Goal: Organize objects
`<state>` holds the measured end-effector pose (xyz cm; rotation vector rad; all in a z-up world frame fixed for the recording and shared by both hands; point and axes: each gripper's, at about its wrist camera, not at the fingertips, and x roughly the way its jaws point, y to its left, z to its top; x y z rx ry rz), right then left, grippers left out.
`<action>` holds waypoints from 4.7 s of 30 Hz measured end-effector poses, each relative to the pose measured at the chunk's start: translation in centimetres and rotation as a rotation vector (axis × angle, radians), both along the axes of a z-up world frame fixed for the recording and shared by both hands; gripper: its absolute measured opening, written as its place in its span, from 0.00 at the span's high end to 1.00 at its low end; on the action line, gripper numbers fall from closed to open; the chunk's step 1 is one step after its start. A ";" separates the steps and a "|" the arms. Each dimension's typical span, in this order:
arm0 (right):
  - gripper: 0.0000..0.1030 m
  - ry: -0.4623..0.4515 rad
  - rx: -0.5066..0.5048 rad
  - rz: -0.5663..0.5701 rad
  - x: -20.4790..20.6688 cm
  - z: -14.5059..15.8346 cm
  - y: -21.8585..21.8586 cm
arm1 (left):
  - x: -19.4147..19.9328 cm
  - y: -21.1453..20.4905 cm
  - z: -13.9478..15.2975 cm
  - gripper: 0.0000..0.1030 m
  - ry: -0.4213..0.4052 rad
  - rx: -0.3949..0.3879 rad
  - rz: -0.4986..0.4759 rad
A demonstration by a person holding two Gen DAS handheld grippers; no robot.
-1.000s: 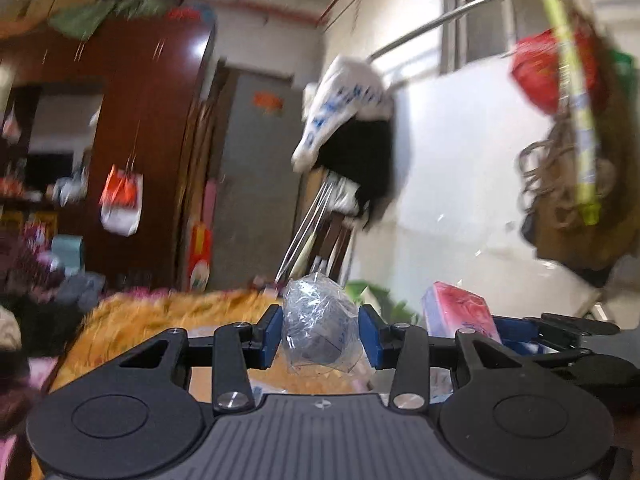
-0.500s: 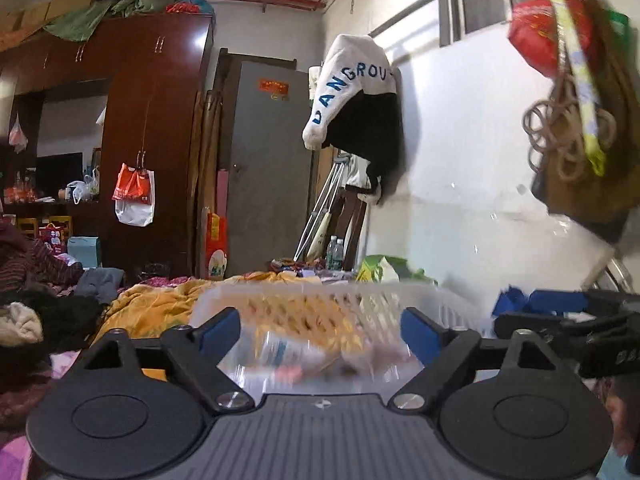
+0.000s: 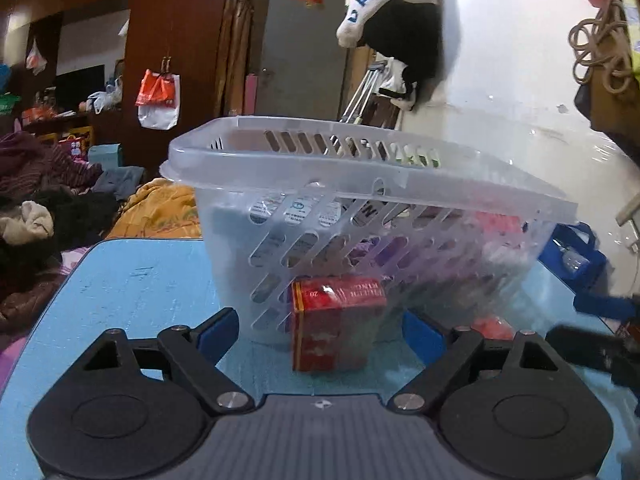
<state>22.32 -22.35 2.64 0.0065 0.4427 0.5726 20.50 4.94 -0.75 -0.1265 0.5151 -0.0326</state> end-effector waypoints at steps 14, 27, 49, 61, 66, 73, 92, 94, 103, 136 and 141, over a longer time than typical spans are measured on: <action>0.43 0.085 -0.121 0.075 1.0 -1.7 3.5 | -1.8 -0.2 0.0 0.49 -0.073 0.021 -0.012; 0.58 0.047 -0.100 0.059 0.2 -1.3 2.9 | -3.3 -1.0 0.0 0.49 -0.132 0.030 -0.064; 0.58 0.002 -0.030 0.069 -0.3 -1.0 2.2 | -5.2 -1.1 0.4 0.49 -0.226 0.022 -0.079; 0.58 -0.083 0.067 0.125 -5.2 2.1 -1.0 | -11.4 0.5 3.7 0.49 -0.422 -0.091 -0.114; 0.58 -0.236 0.052 0.081 -4.7 7.8 0.3 | -9.8 0.5 9.0 0.49 -0.463 -0.092 -0.132; 0.58 -0.218 -0.028 -0.005 5.4 12.4 4.8 | 1.1 1.2 13.9 0.49 -0.255 -0.102 -0.063; 0.00 -0.194 -0.067 -0.025 7.9 8.7 4.2 | 4.3 1.8 10.5 0.10 -0.231 0.012 0.008; 0.00 -0.180 -0.048 -0.032 7.5 8.8 3.4 | 3.6 1.4 10.5 0.00 -0.239 0.031 0.019; 0.00 -0.116 -0.045 -0.169 5.3 8.8 1.5 | 1.7 -0.1 10.0 0.00 -0.201 0.074 0.016; 0.00 -0.071 -0.053 -0.154 3.6 6.7 0.5 | -1.2 -1.9 8.4 0.00 -0.135 0.096 -0.014; 0.00 -0.073 -0.057 -0.152 3.5 6.8 0.4 | -1.3 -2.0 8.3 0.00 -0.133 0.098 -0.008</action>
